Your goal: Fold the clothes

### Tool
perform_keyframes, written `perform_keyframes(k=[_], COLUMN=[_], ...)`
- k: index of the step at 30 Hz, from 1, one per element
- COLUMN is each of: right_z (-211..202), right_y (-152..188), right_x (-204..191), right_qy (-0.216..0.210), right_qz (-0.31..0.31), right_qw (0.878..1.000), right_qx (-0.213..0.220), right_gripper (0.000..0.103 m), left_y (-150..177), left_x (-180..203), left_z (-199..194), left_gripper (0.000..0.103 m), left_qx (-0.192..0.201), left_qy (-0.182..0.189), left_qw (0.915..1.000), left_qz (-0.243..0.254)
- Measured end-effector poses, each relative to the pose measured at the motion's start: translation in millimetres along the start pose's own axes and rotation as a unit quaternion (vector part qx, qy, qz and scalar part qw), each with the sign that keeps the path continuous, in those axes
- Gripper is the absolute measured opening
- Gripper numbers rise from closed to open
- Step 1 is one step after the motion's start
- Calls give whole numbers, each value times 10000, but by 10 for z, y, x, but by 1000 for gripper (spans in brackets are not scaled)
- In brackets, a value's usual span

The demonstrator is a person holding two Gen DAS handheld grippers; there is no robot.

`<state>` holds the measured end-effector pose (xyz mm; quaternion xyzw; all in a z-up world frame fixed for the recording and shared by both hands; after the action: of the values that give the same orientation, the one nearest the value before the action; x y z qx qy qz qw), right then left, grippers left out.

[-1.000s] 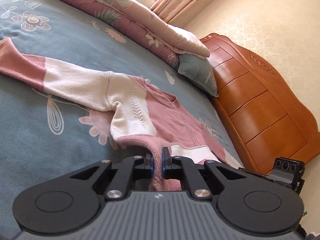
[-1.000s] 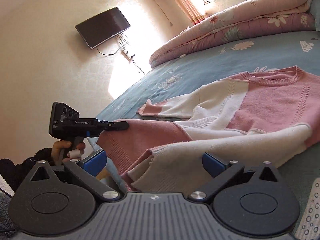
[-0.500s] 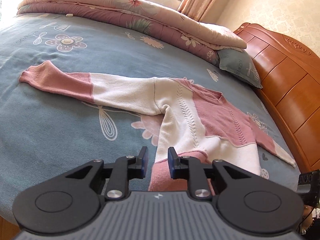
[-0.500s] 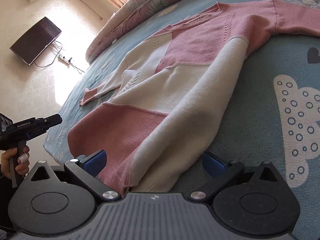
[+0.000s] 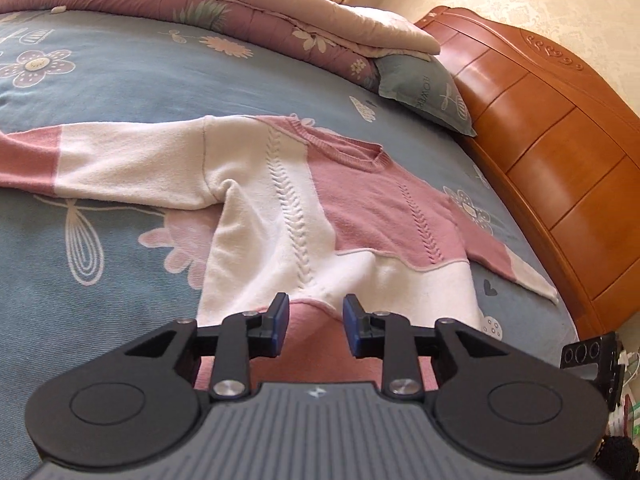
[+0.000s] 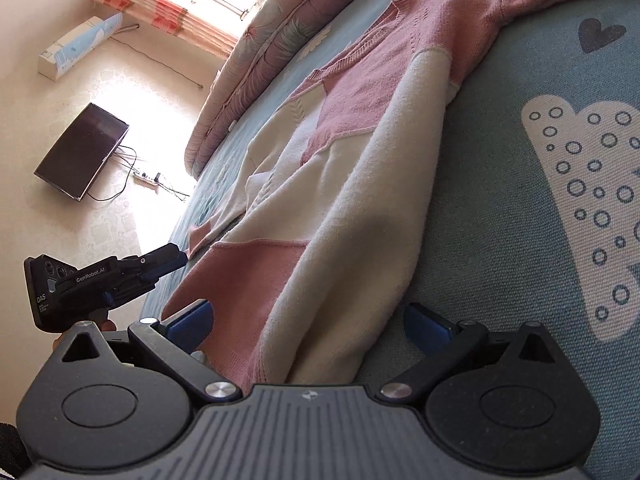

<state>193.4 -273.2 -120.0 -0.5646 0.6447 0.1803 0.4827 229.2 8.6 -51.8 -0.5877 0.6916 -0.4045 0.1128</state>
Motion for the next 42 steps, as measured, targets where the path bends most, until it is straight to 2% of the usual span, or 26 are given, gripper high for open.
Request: perform_keyframes(k=[3,7,9,12,15,17,21,25,28,33,38,40,42], right_z=[37,103,150,145,19,-48,-60,-78,-99,-76,-29,-21,-23], right_y=[0,90,165,259,299,330,358,358,331,330,347,343,341], right_x=[-46,-149,-220,-260,-173,-57,15,40,55,47,40,41,41], right_qy=[117,443,706,1166,1759,2133,2232,2212,2155,2229,2419,2451,2448], right_qz=[-182,-782,-1234,-1713,-1992,-2110,-2316,-2350,-2253,-2315,-2483,-2511,-2505], right_qw=[9998,9959,9897,9783,9636,9533,9463,9458,9493,9461,9372,9356,9358], right_qx=[-16,-94,-152,-77,289,359,316,350,397,404,394,394,401], right_gripper=[103,103,103,103,103,103,103,103,103,103,103,103,103], left_y=[81,126,105,74,120,203,389,443,341,126,60,33,0], left_x=[295,547,707,983,1304,1506,1762,1716,1445,851,710,654,786], left_z=[116,241,304,414,572,706,966,1106,1098,982,856,805,727], left_gripper=[35,36,36,43,48,50,51,51,56,56,56,50,51], left_qx=[-137,-346,-441,-605,-799,-926,-1126,-1121,-1046,-949,-874,-844,-737], left_qy=[157,451,558,631,627,605,518,-72,-530,-1022,-1042,-1049,-792], left_qw=[9989,9969,9948,9895,9789,9698,9551,9452,9465,9583,9680,9714,9753], left_qz=[410,543,731,1147,1774,2173,2690,3066,3005,2495,2110,1954,1924])
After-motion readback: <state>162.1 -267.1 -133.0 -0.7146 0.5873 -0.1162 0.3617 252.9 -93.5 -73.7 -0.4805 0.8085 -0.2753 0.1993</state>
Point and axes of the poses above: each gripper's, at about its wrist camera, not at the fingertips, and z roughly the way its jaws point, x to its right, y to its underside, the point moved 9 cm from there along z, roughly the way its jaws point, and after that the axes turned 8 degrees about z, right-handed, at the moved point
